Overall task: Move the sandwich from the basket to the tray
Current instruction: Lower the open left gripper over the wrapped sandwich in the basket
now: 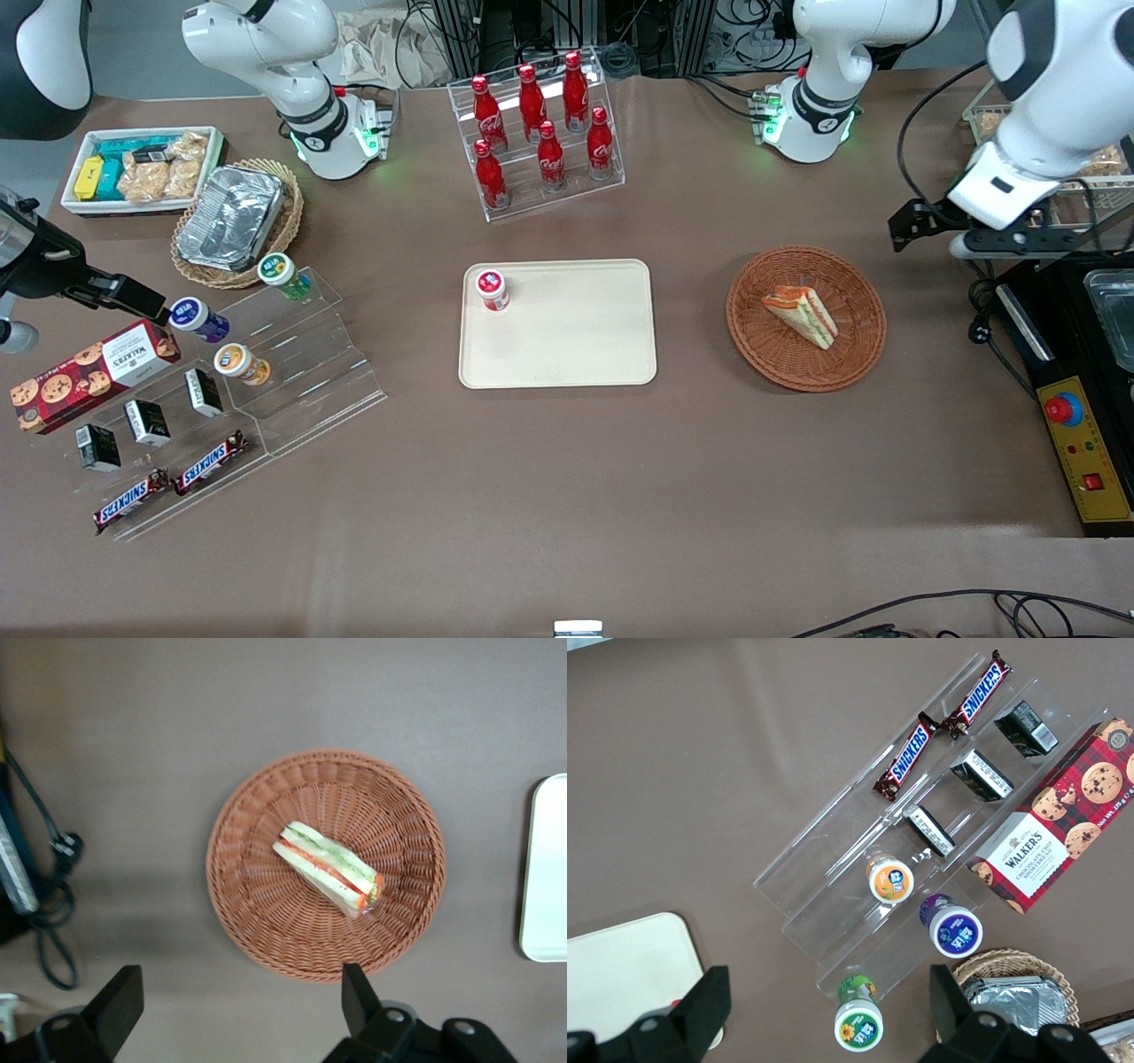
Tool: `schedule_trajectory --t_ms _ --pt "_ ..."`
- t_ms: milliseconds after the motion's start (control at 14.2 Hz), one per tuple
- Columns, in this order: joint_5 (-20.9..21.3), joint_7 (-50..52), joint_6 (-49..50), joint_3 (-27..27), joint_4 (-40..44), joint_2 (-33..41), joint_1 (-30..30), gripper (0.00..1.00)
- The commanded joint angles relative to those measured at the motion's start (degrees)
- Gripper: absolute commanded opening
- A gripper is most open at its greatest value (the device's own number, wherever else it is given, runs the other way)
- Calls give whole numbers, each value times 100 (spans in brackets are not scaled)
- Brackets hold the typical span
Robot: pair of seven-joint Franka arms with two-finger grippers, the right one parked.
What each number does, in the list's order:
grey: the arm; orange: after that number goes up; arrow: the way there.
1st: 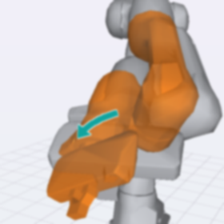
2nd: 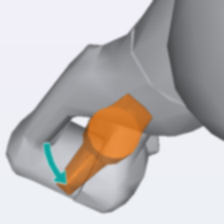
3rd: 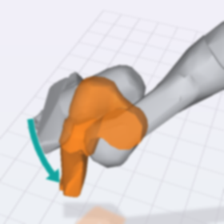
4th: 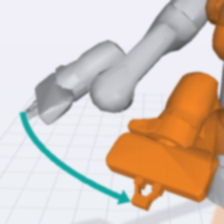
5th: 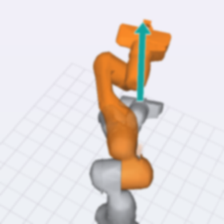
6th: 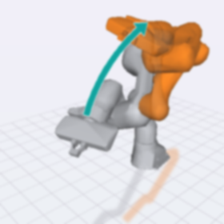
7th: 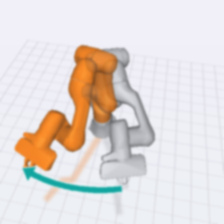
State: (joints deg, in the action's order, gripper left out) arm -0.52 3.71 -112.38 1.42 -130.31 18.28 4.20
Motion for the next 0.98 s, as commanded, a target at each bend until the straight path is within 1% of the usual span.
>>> schedule_trajectory --t_ms 0,141,352,492,773,914 --pt "-351 628 -538 43 -512 132 63 99" --pt "-378 1051 -1125 34 -951 123 72 99" --pt "-370 2227 -1882 -220 -1391 -60 72 99" --pt "-291 2983 -2174 -378 -1436 -359 72 99" --pt "-291 4073 -2727 -510 -1419 -922 81 99" --pt "-291 4400 -2938 -546 -1427 -1089 98 99"
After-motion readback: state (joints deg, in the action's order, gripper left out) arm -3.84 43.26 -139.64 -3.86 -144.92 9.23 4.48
